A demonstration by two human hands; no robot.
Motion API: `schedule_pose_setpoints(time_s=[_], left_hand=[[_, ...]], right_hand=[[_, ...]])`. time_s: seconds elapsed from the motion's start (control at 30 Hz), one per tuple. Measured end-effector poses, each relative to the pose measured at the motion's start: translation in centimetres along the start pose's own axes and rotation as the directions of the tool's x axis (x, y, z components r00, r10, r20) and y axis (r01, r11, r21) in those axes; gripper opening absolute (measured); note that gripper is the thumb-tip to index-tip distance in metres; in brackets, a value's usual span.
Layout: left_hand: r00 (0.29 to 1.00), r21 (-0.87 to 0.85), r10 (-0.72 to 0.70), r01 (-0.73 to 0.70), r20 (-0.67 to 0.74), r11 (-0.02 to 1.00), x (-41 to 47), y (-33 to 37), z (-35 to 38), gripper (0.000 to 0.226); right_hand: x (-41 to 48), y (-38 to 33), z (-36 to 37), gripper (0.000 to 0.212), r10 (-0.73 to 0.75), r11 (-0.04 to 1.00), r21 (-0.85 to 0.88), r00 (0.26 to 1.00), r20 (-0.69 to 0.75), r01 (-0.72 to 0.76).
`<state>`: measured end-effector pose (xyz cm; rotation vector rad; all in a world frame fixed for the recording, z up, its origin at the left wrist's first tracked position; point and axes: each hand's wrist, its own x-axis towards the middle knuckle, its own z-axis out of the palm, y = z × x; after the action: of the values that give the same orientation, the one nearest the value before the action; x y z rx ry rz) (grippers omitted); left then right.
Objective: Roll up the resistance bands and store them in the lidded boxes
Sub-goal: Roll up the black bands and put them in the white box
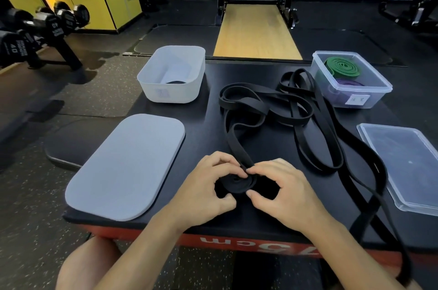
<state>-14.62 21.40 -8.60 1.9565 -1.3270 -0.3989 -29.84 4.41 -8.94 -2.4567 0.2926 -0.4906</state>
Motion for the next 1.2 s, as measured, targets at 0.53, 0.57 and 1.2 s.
schedule_pose_setpoints(time_s=[0.53,0.57,1.2], left_hand=[[0.994,0.004,0.032,-0.032,-0.104,0.999,0.2,0.1,0.6,0.017],[0.993,-0.036,0.025,-0.029,-0.111,0.999,0.2,0.1,0.5,0.017],[0.995,0.058,0.065,-0.06,-0.081,0.997,-0.2,-0.2,0.4,0.02]], right_hand=[[0.2,-0.1,0.1,0.074,-0.012,0.975,-0.219,0.994,0.113,0.036],[0.3,-0.1,-0.1,0.081,0.016,0.98,-0.2,0.989,0.149,0.014],[0.4,0.8,0.3,0.058,-0.055,0.974,-0.222,0.998,-0.021,0.049]])
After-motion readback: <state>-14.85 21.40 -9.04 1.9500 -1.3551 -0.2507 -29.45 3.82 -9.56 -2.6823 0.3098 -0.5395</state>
